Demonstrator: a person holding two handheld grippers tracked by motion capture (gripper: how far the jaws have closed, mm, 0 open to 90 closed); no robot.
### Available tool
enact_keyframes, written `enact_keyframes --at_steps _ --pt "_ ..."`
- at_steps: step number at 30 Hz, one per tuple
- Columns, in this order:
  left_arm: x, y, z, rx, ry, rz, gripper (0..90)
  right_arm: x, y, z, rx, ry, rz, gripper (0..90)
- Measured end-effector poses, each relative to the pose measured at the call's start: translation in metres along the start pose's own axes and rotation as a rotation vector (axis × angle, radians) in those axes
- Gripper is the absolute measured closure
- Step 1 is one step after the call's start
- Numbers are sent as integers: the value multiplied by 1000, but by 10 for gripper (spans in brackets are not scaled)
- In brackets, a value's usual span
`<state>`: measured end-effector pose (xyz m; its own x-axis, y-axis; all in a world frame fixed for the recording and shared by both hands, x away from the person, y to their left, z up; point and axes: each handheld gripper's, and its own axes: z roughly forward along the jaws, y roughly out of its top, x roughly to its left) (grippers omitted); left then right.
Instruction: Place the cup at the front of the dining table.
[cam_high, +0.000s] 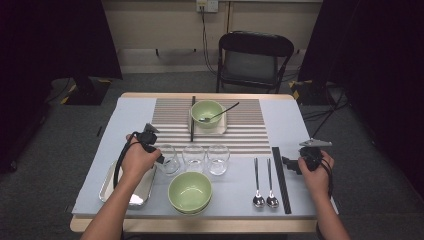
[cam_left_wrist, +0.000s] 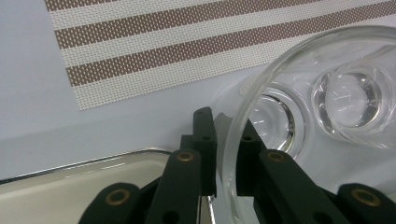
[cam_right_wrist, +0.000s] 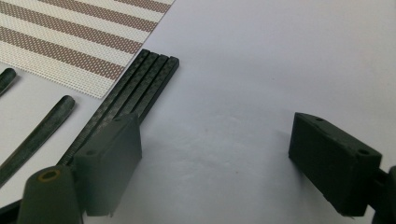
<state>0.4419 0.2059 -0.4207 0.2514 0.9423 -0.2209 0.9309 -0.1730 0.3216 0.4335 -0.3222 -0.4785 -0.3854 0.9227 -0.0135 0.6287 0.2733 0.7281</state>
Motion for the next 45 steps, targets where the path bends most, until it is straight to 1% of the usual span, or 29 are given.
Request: enact_keyframes --at_steps 2,4,5,7,8,9,12,14,18,20,22,23,25,27,29,31,34,35,39,40,41,43,44,45 --pt "1 0 0 1 -12 17 840 0 0 0 -1 -1 0 164" --pt "0 0 0 -14 -41 -1 845 0 0 0 0 0 1 164" --pt "0 0 0 -19 -47 13 847 0 0 0 0 1 1 164" --pt "-2 0 -1 -26 -64 11 849 0 0 0 0 0 1 164" --pt "-1 0 -2 -32 -68 16 850 0 0 0 0 0 1 164" --pt "0 0 -3 -37 -70 10 850 0 0 0 0 0 0 164" --pt "2 0 -6 -53 -62 4 852 0 0 0 0 1 1 164" --pt "3 -1 -8 -71 -51 12 853 0 0 0 0 1 0 164" --pt "7 -1 -13 -91 -53 14 854 0 0 0 0 0 1 164" --pt "8 -1 -14 -99 -57 9 854 0 0 0 0 0 0 164" --pt "8 -1 -15 -107 -56 14 855 0 0 0 -1 -1 -1 164" --pt "9 -1 -16 -108 -52 10 855 0 0 0 -1 -1 0 164" --pt "9 0 -17 -109 -52 18 854 0 0 0 0 0 -1 164" --pt "8 1 -18 -115 -55 13 855 0 0 0 0 0 0 164" --pt "8 1 -20 -126 -43 18 855 0 0 0 0 0 2 164" --pt "8 3 -21 -124 -49 24 855 0 0 0 0 1 2 163" --pt "7 4 -23 -135 -50 19 855 0 0 0 0 1 2 164" --pt "7 4 -23 -137 -46 24 855 0 0 0 0 1 1 163" --pt "8 6 -24 -135 -46 13 855 0 0 0 0 2 2 163" --pt "9 6 -24 -132 -45 22 855 0 0 0 0 1 2 163" --pt "8 6 -24 -138 -45 12 855 0 0 0 0 2 2 163" --pt "9 7 -24 -137 -42 19 855 0 0 0 0 2 1 164" --pt "9 7 -25 -138 -43 11 855 0 0 0 0 2 2 163" --pt "9 7 -25 -142 -42 12 855 0 0 0 0 2 2 163"
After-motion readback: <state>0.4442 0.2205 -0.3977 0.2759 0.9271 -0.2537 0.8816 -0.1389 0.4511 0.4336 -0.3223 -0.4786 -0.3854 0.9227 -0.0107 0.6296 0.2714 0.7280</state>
